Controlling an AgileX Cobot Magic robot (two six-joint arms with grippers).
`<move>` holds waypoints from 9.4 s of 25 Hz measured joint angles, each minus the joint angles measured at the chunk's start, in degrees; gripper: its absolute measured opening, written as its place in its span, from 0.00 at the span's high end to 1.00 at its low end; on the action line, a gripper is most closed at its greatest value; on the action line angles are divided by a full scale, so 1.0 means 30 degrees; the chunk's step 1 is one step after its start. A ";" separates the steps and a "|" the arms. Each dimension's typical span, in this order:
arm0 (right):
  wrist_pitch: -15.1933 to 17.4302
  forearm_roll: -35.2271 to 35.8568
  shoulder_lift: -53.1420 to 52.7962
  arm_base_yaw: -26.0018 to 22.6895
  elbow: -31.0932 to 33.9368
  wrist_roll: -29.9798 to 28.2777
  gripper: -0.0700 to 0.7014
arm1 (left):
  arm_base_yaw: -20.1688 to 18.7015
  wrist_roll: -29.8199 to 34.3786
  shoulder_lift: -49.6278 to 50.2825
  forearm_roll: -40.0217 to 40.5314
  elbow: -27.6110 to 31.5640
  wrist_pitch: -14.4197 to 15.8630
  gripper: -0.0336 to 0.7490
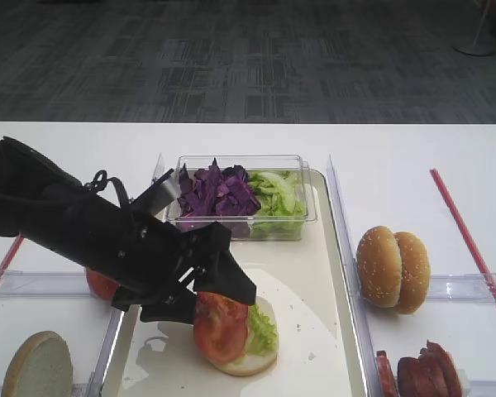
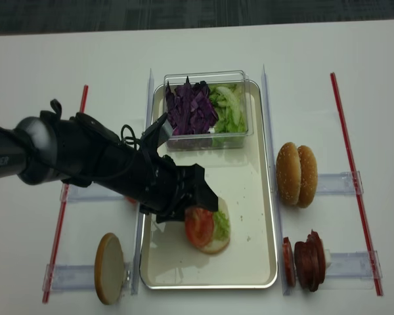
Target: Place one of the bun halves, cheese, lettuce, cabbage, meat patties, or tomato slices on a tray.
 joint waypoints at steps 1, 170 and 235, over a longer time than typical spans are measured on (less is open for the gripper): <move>0.0000 0.0000 0.0000 0.0000 0.0000 0.0000 0.29 | 0.0000 0.0000 0.0000 0.0000 0.0000 -0.0031 0.36; 0.0000 -0.0048 0.0000 0.0000 0.0000 -0.0003 0.29 | 0.8111 -1.2814 -1.8352 2.4542 -0.4774 0.8566 0.35; 0.0000 -0.0082 0.0000 0.0000 0.0000 -0.0003 0.29 | 0.8184 -1.3915 -3.4221 2.4118 0.5895 0.6956 0.35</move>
